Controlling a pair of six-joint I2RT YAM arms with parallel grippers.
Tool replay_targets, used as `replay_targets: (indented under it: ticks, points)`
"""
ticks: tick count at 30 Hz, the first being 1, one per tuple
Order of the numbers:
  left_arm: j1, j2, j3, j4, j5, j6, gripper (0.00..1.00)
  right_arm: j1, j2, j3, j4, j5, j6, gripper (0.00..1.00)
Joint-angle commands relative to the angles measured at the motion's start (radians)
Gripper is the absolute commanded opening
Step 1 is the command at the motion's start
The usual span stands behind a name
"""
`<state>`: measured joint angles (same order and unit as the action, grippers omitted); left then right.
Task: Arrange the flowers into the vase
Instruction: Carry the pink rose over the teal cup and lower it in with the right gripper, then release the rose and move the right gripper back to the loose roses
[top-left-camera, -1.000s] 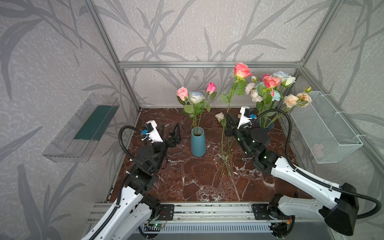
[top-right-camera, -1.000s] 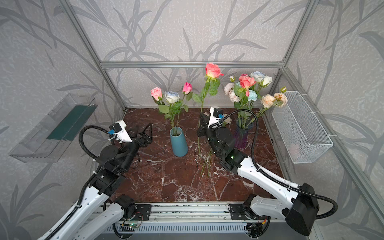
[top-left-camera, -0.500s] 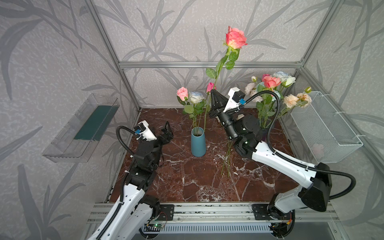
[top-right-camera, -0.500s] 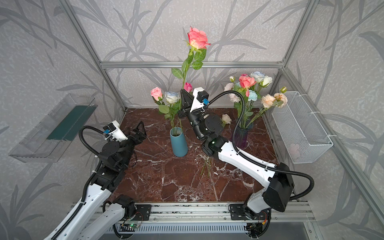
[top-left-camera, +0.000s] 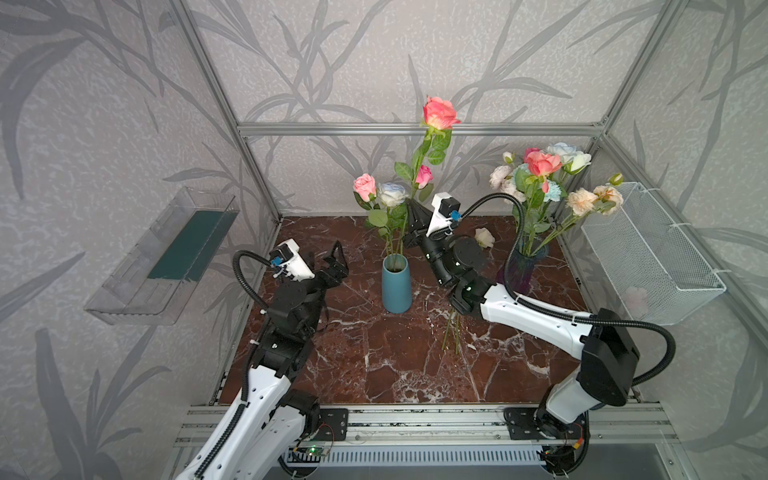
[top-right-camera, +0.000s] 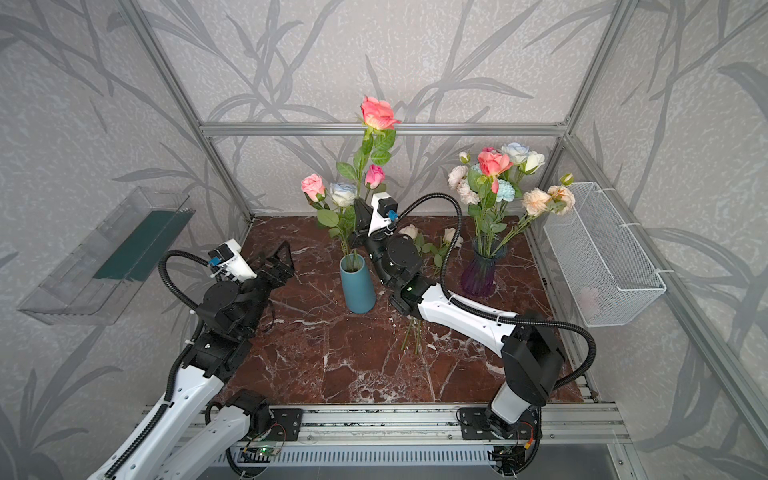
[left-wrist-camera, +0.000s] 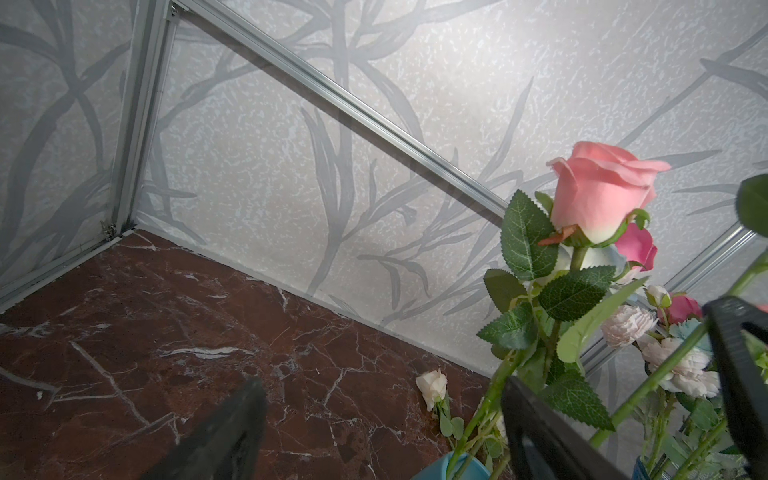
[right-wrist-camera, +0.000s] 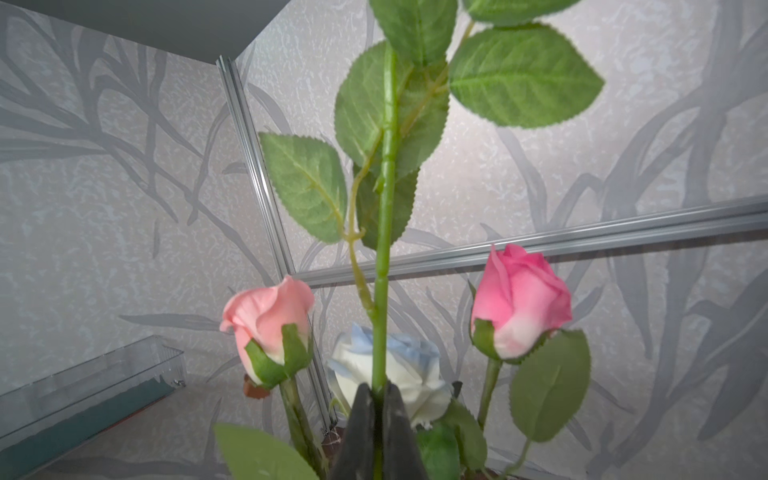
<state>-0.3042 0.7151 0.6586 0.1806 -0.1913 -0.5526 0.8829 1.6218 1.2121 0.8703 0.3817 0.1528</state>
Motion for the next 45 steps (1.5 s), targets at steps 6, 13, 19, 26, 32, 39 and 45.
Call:
replay_targets:
  ticks: [6, 13, 19, 26, 32, 39, 45]
  points:
    - [0.008, 0.01, -0.007, 0.035, 0.026, -0.03, 0.89, 0.045, 0.004, -0.14, 0.054, 0.049, 0.057, 0.03]
    - [0.008, 0.024, -0.005, 0.039, 0.045, -0.036, 0.89, 0.051, -0.002, -0.153, -0.023, 0.035, 0.085, 0.19]
    - [0.008, 0.016, 0.0, 0.031, 0.039, -0.027, 0.89, 0.051, -0.047, -0.144, -0.192, 0.034, 0.092, 0.3]
    - [0.008, 0.027, 0.001, 0.034, 0.061, -0.033, 0.89, 0.053, -0.15, -0.18, -0.338, 0.028, 0.096, 0.38]
    - [0.008, 0.036, 0.004, 0.037, 0.086, -0.044, 0.88, 0.052, -0.235, -0.192, -0.448, -0.024, 0.101, 0.4]
    - [0.008, 0.047, 0.007, 0.04, 0.117, -0.056, 0.87, 0.077, -0.352, -0.17, -0.635, 0.006, 0.153, 0.41]
    - [-0.03, 0.073, 0.022, 0.049, 0.216, -0.098, 0.79, 0.072, -0.481, -0.281, -0.752, 0.137, 0.133, 0.41]
